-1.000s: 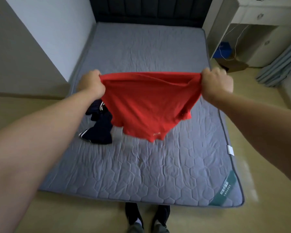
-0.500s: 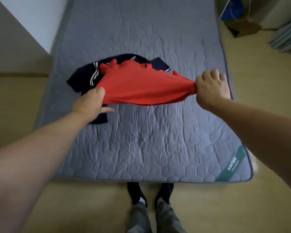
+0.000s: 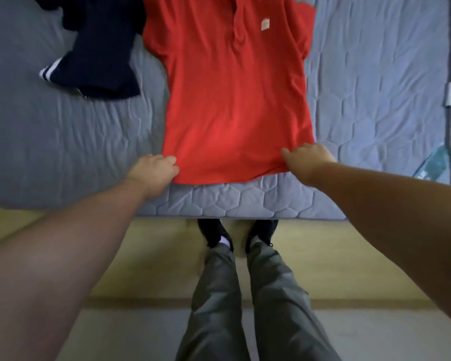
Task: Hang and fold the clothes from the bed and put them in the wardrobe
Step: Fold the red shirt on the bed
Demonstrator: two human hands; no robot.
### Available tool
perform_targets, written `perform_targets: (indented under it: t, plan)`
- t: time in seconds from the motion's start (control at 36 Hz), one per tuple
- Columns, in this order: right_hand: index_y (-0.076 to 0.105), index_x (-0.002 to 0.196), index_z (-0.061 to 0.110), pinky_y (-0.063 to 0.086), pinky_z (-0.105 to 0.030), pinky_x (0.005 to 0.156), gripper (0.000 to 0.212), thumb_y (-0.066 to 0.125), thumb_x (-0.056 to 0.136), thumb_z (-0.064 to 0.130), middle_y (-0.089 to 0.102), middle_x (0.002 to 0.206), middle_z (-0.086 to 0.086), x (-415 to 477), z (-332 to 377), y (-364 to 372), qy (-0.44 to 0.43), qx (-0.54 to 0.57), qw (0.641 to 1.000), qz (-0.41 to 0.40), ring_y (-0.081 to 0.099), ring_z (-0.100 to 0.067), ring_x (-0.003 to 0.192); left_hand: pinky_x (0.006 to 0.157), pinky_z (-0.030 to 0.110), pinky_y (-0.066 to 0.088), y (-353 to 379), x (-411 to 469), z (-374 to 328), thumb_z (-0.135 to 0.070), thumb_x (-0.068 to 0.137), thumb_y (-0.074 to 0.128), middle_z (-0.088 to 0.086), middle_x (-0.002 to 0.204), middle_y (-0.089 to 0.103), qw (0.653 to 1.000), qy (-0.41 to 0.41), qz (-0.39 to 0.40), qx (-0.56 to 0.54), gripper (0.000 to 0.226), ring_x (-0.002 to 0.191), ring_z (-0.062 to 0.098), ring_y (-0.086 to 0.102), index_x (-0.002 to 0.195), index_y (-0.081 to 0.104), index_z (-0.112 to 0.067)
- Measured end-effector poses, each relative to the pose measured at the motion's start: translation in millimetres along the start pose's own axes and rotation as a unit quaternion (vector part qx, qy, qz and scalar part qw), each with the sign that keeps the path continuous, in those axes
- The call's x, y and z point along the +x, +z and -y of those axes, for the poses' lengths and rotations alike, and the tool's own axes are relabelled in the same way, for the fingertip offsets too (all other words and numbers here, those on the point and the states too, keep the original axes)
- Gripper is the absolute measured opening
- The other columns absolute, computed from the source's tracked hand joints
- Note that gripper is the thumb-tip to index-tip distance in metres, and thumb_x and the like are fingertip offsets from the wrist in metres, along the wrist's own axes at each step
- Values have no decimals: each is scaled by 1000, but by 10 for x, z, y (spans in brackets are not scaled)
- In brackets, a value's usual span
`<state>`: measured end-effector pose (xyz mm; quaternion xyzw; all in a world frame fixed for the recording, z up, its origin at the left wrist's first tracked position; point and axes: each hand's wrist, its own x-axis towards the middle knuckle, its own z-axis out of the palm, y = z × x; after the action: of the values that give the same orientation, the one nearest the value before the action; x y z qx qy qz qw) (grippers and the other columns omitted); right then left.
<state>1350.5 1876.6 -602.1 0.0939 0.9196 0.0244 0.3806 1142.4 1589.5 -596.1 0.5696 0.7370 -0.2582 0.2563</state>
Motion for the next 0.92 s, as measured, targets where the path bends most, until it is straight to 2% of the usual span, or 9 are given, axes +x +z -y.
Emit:
perform_targets:
  t: [0.14,0.28,0.39,0.58,0.67,0.75,0.81,0.86,0.92]
  plan:
    - [65,117,24,46,-35,69,33,52,92,6,65,116,-1,105,35,290,-16,-40,992,117,66,-26,106,71,37,46,331,72,-115,-12,92,50,7,114,51,997,-25,61,-33,24,102,29,64,115,56,-16]
    - [63,118,24,44,-35,67,33,54,90,7,63,116,1,155,93,550,-35,-44,983,176,65,-24,106,87,39,51,623,128,-203,-9,93,47,8,120,54,986,-62,144,-63,29,112,30,62,118,60,-16]
    - [62,120,23,46,-36,68,33,58,90,12,62,122,0,121,223,746,-43,-32,971,235,64,-24,109,89,38,51,810,95,-312,-10,91,51,8,122,56,977,-62,189,-81,31,113,30,62,119,62,-16]
    - [64,123,22,48,-39,68,35,62,90,11,62,125,1,189,422,1051,-26,-37,967,250,64,-26,113,88,40,53,1012,168,-440,-8,89,50,10,121,58,973,-67,203,-86,35,110,32,64,120,62,-16]
    - [60,129,23,47,-41,69,41,63,89,18,58,129,3,273,457,1079,-33,-36,956,290,62,-26,116,92,43,54,1011,240,-479,-8,89,53,10,128,54,963,-66,251,-67,39,115,31,62,128,59,-13]
    - [59,127,24,48,-41,72,42,61,85,27,53,98,7,351,446,1049,-49,-27,937,345,60,-23,98,98,49,52,1000,308,-522,-9,88,57,11,135,51,946,-66,310,-68,46,122,33,58,134,53,-10]
    - [60,124,24,48,-41,75,40,59,84,28,47,87,8,400,430,1019,-53,-27,928,367,58,-23,93,98,45,52,957,361,-554,-10,89,56,11,135,57,946,-71,310,-66,44,121,32,60,132,57,-10]
    - [60,123,25,49,-41,76,40,58,83,25,52,94,8,437,403,924,-53,-13,932,358,59,-23,96,94,39,54,840,448,-585,-13,89,57,9,131,63,952,-65,292,-62,39,118,29,63,128,62,-13]
    - [61,122,25,52,-40,79,38,53,85,21,62,110,4,496,351,797,-38,27,954,296,63,-25,103,88,37,54,661,585,-600,-16,88,56,7,127,65,959,-54,272,-64,36,114,28,65,123,65,-15]
